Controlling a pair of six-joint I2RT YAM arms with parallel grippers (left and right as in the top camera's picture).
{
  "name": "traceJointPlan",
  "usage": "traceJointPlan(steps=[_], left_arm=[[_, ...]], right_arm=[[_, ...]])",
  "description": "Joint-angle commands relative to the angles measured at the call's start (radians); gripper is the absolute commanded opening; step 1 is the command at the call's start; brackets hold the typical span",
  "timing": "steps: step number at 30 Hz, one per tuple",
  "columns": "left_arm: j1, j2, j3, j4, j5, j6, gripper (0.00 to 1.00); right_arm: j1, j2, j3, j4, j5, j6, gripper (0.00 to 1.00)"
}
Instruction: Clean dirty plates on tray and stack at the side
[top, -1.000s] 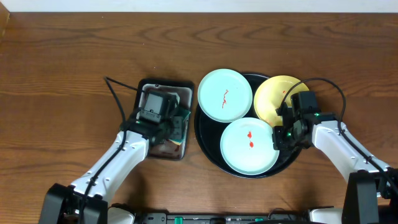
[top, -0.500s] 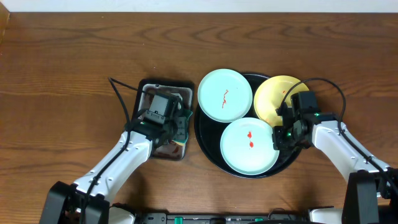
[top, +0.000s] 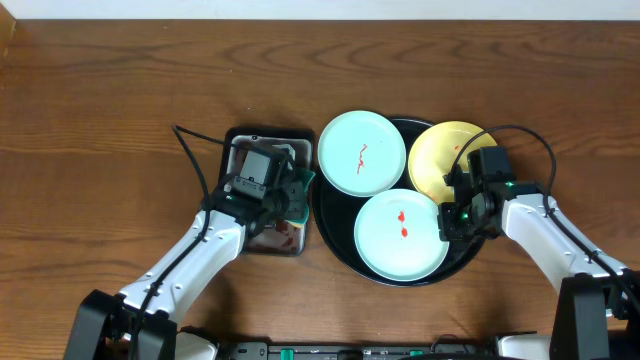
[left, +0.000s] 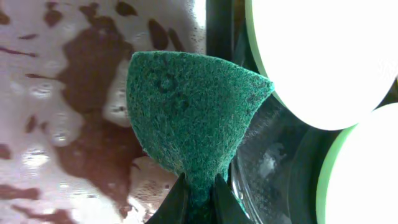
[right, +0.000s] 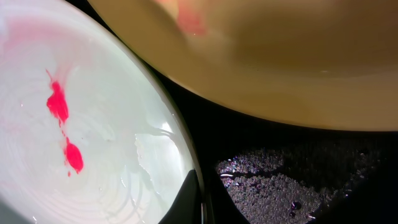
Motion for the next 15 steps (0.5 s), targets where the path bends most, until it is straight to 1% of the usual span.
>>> traceJointPlan(steps=[1,6,10,13,15], left_arm=[[0.021,-0.049,0.003,0.006,-0.044,-0.012,0.07],[0.057,-0.172,0.028,0.032,-0.054,0.036,0.07],[0.118,-0.257,0.027,0.046,-0.036,0.011,0.07],[0.186,-0.282,0.027,0.052,0.128,0.012,0.07],[0.243,-0.283,0.027,0.056,0.3,0.057,0.07]], right_arm=[[0.005,0.002,0.018,0.001,-0.006,0.003,0.01],[0.005,0.002,0.018,0.001,-0.006,0.003,0.01],[0.005,0.002,0.018,0.002,-0.005,0.003,0.01],[0.005,0.002,0.018,0.002,-0.005,0.002,0.01],[0.005,0.002,0.018,0.002,-0.002,0.002,0.01]])
